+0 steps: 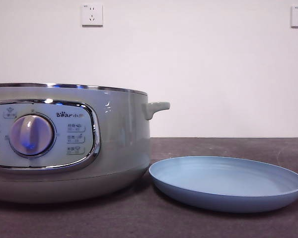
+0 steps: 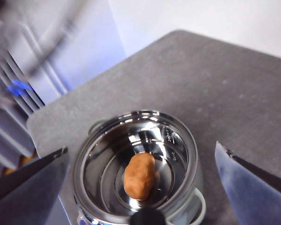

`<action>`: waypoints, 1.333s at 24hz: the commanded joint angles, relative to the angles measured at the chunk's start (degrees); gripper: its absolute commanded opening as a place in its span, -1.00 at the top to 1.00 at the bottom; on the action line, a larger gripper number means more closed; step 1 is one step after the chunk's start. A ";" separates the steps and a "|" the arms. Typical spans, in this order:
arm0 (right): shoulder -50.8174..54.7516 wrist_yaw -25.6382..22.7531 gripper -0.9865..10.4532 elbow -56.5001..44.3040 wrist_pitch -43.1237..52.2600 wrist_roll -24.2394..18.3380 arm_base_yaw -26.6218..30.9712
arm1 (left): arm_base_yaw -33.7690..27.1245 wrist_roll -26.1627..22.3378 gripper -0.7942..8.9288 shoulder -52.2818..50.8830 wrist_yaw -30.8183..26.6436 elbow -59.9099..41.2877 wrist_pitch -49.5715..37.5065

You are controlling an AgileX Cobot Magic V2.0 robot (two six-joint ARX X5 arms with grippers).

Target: Take the potato out from the steamer,put the potato on the plate,close the lid

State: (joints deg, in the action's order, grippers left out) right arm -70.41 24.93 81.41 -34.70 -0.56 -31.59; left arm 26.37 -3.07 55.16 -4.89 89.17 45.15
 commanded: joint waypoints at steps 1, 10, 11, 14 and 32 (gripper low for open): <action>-3.58 -1.97 -0.10 2.32 0.28 0.68 -3.23 | -0.11 -1.73 0.85 -4.28 -3.43 0.94 -2.91; -17.40 -8.22 -0.10 13.22 -3.15 -2.14 -11.30 | -0.11 -3.67 0.85 -13.57 -12.04 0.94 1.51; -18.95 -9.05 -0.10 14.25 -3.58 -2.16 -12.00 | -0.11 -3.67 0.85 -14.32 -12.87 0.94 2.21; -23.50 -12.48 -0.10 17.00 -4.85 -2.54 -13.53 | -0.11 -3.69 0.85 -16.20 -15.61 0.94 4.68; -50.90 -27.93 -0.09 26.12 -11.45 -4.44 -20.44 | -0.09 -3.67 0.85 -18.03 -19.02 0.94 13.31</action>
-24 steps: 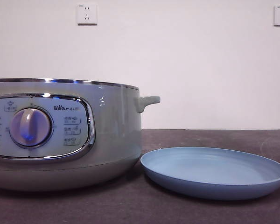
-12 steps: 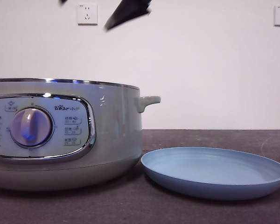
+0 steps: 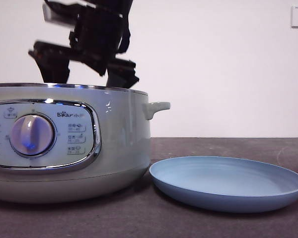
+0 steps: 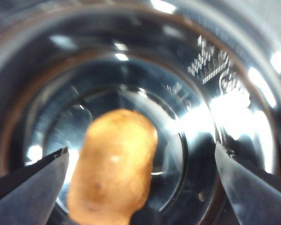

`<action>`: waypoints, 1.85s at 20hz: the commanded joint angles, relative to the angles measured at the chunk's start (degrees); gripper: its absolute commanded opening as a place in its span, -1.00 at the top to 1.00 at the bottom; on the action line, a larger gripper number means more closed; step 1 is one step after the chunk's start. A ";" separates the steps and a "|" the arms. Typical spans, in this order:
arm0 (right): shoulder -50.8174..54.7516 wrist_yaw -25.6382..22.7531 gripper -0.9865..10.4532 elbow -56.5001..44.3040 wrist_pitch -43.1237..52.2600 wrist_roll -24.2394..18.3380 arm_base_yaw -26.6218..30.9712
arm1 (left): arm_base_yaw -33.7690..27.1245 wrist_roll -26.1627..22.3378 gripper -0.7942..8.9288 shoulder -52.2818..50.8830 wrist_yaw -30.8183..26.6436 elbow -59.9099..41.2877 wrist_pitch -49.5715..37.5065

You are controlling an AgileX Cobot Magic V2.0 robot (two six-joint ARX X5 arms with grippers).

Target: Take the potato out from the steamer,put the potato on the plate,close the lid

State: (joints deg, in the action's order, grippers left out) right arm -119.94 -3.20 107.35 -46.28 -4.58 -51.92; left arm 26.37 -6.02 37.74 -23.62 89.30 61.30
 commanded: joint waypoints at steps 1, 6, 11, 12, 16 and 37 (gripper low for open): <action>-2.03 0.26 -0.08 0.17 -0.11 -0.44 -0.11 | -0.09 -0.70 0.85 -0.61 -0.28 0.81 -2.84; -3.54 3.23 0.29 0.17 -1.33 -1.09 -0.42 | -0.09 -0.70 0.85 -0.61 -0.28 0.81 -2.12; -1.11 -0.35 0.85 5.64 -5.44 -4.04 -0.55 | -0.09 -0.68 0.85 -0.57 -0.04 0.81 -2.38; 0.79 -0.31 0.85 7.80 -6.25 -4.15 -0.57 | -0.09 -0.68 0.85 -0.48 -0.02 0.81 -3.13; 14.95 -0.13 0.85 9.70 -6.54 -5.60 0.76 | -0.09 -0.68 0.85 1.31 2.14 0.81 -6.34; 42.53 -0.15 0.85 2.49 -31.87 1.77 21.27 | -0.09 0.00 0.85 19.91 24.39 0.81 -17.00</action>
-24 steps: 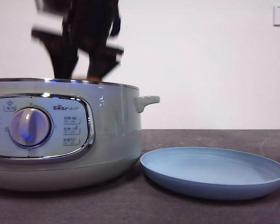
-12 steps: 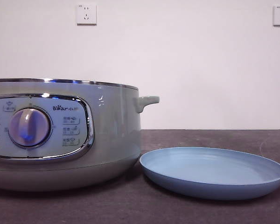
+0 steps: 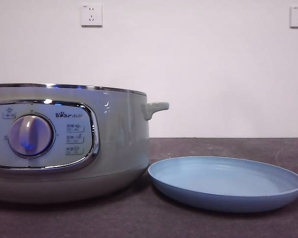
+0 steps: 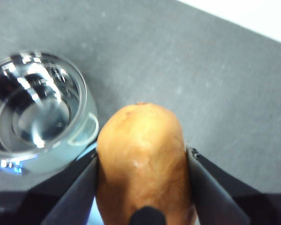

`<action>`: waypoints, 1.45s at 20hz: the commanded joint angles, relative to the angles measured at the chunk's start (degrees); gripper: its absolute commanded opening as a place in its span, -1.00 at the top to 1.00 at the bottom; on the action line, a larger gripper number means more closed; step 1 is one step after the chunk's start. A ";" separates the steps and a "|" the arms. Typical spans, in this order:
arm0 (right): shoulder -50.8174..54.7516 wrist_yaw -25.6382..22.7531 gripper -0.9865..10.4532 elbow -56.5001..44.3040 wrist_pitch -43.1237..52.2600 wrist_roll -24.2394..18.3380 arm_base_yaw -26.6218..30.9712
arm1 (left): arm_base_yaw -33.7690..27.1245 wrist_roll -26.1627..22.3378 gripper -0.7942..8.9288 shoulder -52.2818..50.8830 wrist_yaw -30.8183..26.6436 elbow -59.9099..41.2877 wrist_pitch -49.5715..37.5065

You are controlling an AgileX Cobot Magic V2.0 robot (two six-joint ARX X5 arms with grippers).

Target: Take the potato out from the steamer,put the potato on the plate,close the lid

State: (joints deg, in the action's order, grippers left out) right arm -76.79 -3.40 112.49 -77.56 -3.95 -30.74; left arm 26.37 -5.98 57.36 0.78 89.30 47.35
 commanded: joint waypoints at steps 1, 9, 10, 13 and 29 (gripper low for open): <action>-0.61 0.02 0.85 -5.22 -0.15 1.14 0.09 | -0.09 -0.04 0.85 1.11 0.15 0.81 -3.04; -0.72 1.22 0.85 -34.49 20.76 3.80 0.07 | -0.09 -0.04 0.85 2.86 1.29 0.81 -2.99; -0.74 2.89 0.85 -37.97 23.80 4.37 0.07 | -0.09 -0.04 0.85 2.86 1.29 0.81 -2.93; -0.83 7.67 0.85 -48.72 34.10 6.32 0.04 | -0.09 -0.02 0.85 2.86 1.27 0.81 -2.80; -15.23 8.00 0.80 -58.82 45.94 7.34 -0.07 | -0.09 -0.04 0.85 2.89 1.22 0.81 -2.51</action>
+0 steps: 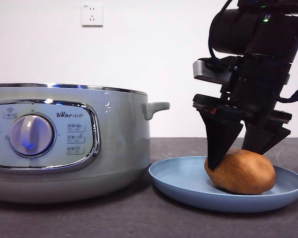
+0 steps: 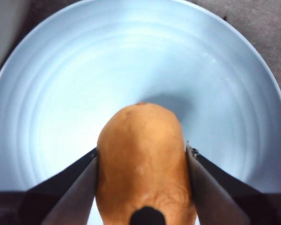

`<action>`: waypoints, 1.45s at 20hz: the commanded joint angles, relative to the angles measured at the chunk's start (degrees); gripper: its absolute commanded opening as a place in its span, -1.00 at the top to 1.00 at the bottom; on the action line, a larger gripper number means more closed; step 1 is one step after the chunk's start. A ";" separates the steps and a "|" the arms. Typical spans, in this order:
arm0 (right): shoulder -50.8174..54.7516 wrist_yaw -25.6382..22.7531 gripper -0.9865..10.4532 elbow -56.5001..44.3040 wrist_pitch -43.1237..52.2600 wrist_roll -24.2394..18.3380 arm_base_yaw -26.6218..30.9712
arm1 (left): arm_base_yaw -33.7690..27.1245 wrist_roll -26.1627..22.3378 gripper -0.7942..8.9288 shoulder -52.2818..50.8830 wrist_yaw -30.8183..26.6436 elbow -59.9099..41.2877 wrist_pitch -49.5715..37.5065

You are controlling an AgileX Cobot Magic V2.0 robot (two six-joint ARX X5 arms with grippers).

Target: Take the potato out from the steamer,put the potato on the plate,close the lid

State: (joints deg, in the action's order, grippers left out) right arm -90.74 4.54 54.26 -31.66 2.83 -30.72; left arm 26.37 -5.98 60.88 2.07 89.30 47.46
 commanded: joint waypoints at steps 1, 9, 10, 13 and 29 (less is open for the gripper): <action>-1.27 0.07 0.67 -0.59 0.02 0.57 -0.09 | -0.09 -0.04 0.85 -0.63 -0.07 0.81 -2.60; -0.35 -0.17 0.00 -0.55 -0.26 0.22 -0.02 | -0.09 -0.07 0.85 -0.63 -0.13 0.81 -2.89; 0.35 -0.31 0.00 -0.50 -0.26 0.09 -0.02 | -0.09 -0.07 0.85 -0.61 -0.22 0.81 -2.93; 4.59 -0.35 0.01 -0.46 -0.59 0.11 -0.02 | -0.11 -0.07 0.85 0.39 -0.28 0.81 -3.45; 47.54 -0.44 0.01 3.78 -5.49 2.78 -0.02 | -0.09 1.62 0.85 16.00 2.64 0.20 -2.10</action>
State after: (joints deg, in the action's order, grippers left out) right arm -43.09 4.32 57.91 -37.52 4.95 -30.72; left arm 26.37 -4.99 77.69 4.12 89.12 47.53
